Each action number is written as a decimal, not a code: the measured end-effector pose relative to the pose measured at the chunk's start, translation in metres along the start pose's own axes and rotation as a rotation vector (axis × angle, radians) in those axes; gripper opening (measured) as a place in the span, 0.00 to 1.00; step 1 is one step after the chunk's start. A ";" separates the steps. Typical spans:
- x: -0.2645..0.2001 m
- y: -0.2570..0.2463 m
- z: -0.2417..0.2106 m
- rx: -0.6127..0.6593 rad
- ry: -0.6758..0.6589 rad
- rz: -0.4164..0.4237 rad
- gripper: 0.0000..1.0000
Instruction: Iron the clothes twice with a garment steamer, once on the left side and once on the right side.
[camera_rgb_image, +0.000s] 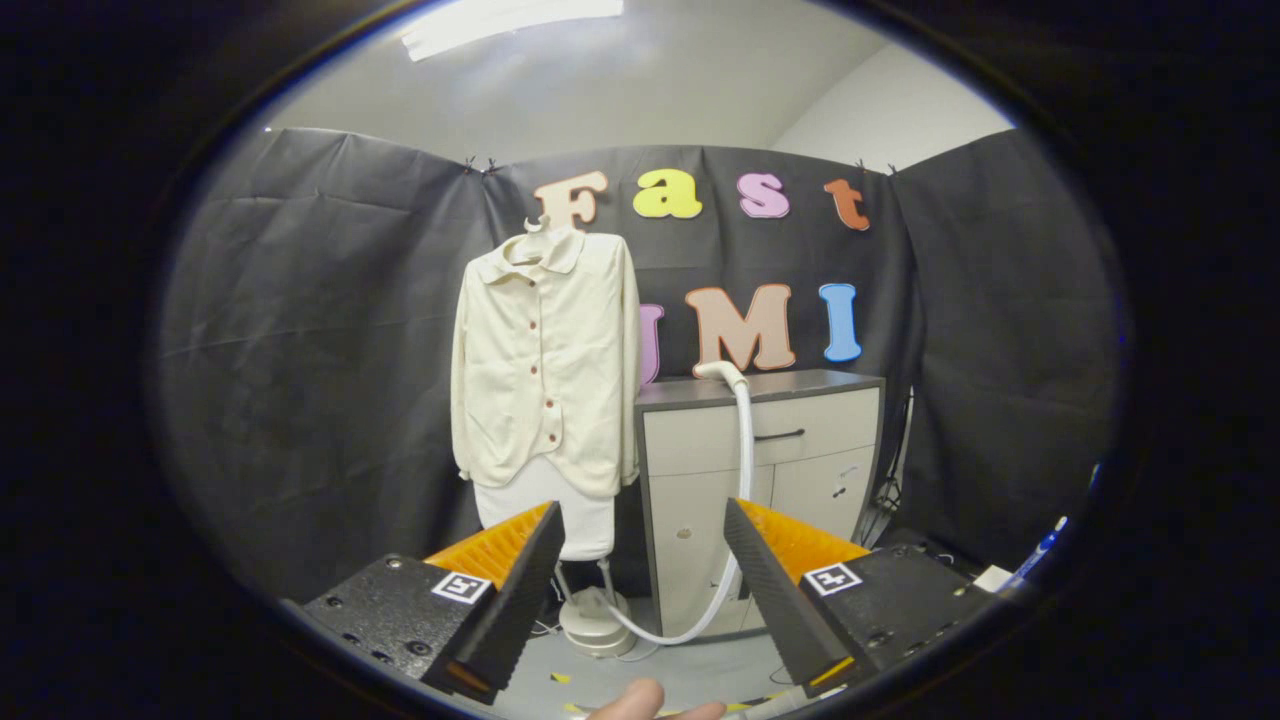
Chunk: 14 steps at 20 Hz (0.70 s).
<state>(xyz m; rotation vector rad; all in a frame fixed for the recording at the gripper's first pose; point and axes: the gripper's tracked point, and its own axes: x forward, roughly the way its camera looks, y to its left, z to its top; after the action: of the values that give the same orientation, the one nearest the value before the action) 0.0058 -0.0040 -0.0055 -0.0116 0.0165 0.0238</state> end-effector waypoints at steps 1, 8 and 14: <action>0.004 -0.004 0.002 -0.002 0.000 -0.004 0.98; 0.076 -0.032 0.038 -0.008 -0.047 -0.021 0.98; 0.177 -0.064 0.072 -0.046 -0.036 -0.045 0.98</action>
<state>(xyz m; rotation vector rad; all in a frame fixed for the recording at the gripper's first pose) 0.1852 -0.0630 0.0645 -0.0573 -0.0199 -0.0203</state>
